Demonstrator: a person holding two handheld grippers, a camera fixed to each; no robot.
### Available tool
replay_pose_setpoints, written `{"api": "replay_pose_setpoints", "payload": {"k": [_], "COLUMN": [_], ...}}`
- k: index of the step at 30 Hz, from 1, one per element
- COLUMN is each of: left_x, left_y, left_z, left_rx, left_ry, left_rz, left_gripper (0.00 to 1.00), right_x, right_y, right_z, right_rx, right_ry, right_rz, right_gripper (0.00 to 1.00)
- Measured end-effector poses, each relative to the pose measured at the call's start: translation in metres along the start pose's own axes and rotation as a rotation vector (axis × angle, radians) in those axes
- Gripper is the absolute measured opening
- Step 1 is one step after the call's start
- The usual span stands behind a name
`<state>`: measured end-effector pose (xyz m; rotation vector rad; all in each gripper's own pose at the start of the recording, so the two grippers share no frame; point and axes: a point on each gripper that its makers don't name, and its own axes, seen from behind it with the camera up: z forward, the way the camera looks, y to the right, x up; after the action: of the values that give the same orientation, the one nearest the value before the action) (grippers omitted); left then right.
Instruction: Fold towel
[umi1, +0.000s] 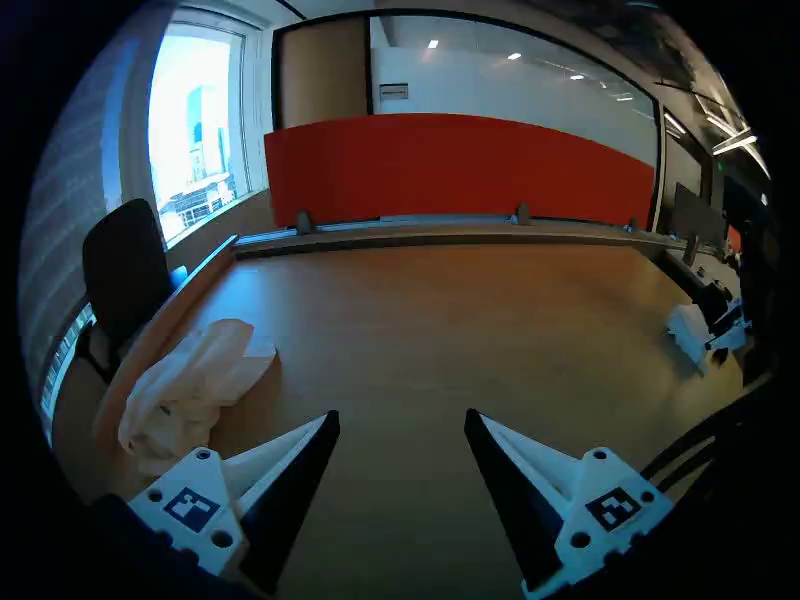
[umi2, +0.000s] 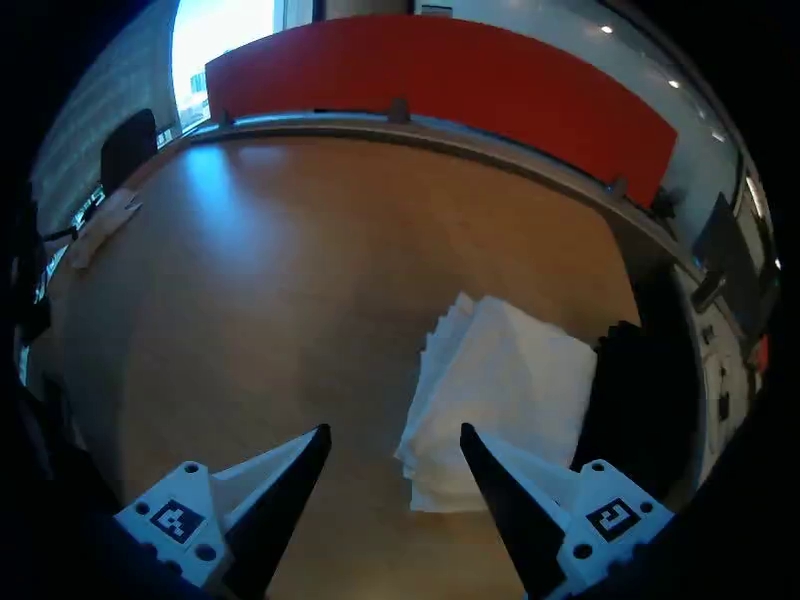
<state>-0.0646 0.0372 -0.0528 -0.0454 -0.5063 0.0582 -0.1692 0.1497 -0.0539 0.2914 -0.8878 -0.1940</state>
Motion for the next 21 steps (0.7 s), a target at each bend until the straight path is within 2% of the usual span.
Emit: {"api": "replay_pose_setpoints", "payload": {"k": [5, 15, 21], "left_x": [0.003, 0.009, 0.011], "left_y": [0.002, 0.004, 0.003], "left_z": [0.001, 0.002, 0.001], "left_rx": [-0.007, -0.016, -0.017], "left_ry": [0.005, 0.016, 0.017], "left_rz": [0.005, 0.017, 0.023], "left_gripper": [0.93, 0.93, 0.93], "right_x": [0.015, 0.050, 0.070], "right_y": [0.003, 0.008, 0.020], "right_z": [-0.008, -0.026, -0.036], "right_rx": [-0.044, -0.104, -0.174], "right_ry": [0.078, 0.280, 0.393], "right_rz": [0.041, 0.167, 0.205], "right_gripper": [1.00, 1.00, 1.00]}}
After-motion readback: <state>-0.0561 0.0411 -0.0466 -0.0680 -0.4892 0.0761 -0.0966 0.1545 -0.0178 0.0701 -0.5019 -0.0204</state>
